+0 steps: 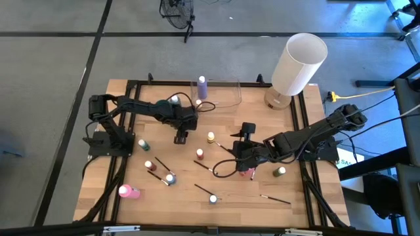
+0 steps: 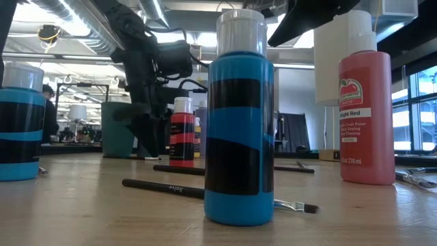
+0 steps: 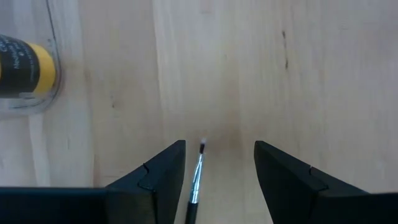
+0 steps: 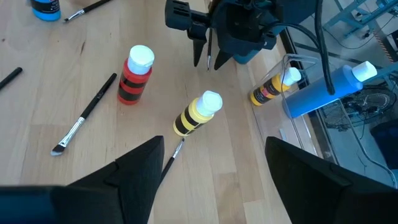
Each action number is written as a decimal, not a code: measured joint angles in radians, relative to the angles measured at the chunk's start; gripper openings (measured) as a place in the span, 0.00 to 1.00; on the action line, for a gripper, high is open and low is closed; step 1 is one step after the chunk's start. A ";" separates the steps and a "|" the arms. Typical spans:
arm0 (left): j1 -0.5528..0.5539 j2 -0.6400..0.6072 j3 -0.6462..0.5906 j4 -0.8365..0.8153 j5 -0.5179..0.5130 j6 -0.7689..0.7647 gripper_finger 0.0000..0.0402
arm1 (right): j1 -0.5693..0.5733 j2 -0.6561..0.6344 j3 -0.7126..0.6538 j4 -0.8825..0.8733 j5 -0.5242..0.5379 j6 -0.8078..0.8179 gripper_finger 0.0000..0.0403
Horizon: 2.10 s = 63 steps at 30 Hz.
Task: Pick & Place Paint Supplies
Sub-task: Put the silver paint brush into the green cup
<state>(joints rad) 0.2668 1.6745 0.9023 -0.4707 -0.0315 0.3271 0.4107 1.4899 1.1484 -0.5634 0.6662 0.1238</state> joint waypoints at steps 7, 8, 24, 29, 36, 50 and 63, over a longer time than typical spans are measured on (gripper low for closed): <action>0.000 0.000 0.000 -0.001 0.000 0.000 0.46 | 0.000 0.000 0.000 0.014 0.000 0.000 0.70; 0.000 0.000 0.000 -0.002 0.000 -0.004 0.46 | 0.000 0.000 0.000 0.014 0.000 0.000 0.70; 0.018 0.030 0.001 -0.005 0.001 -0.028 0.46 | 0.000 0.000 0.000 0.014 -0.021 0.002 0.70; 0.018 0.036 0.002 -0.003 0.001 -0.013 0.46 | 0.000 0.000 0.000 0.014 -0.023 0.002 0.70; 0.018 0.038 0.002 -0.003 0.000 -0.017 0.46 | 0.000 0.000 0.000 0.014 -0.024 0.002 0.70; 0.018 0.039 0.002 -0.004 0.002 -0.052 0.46 | 0.000 0.000 0.000 0.014 -0.025 0.002 0.71; 0.031 0.040 0.000 -0.004 0.029 -0.055 0.46 | 0.000 0.000 0.000 0.014 -0.027 0.003 0.71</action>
<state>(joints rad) 0.2977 1.7149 0.9028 -0.4747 -0.0020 0.2726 0.4110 1.4899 1.1484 -0.5495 0.6392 0.1265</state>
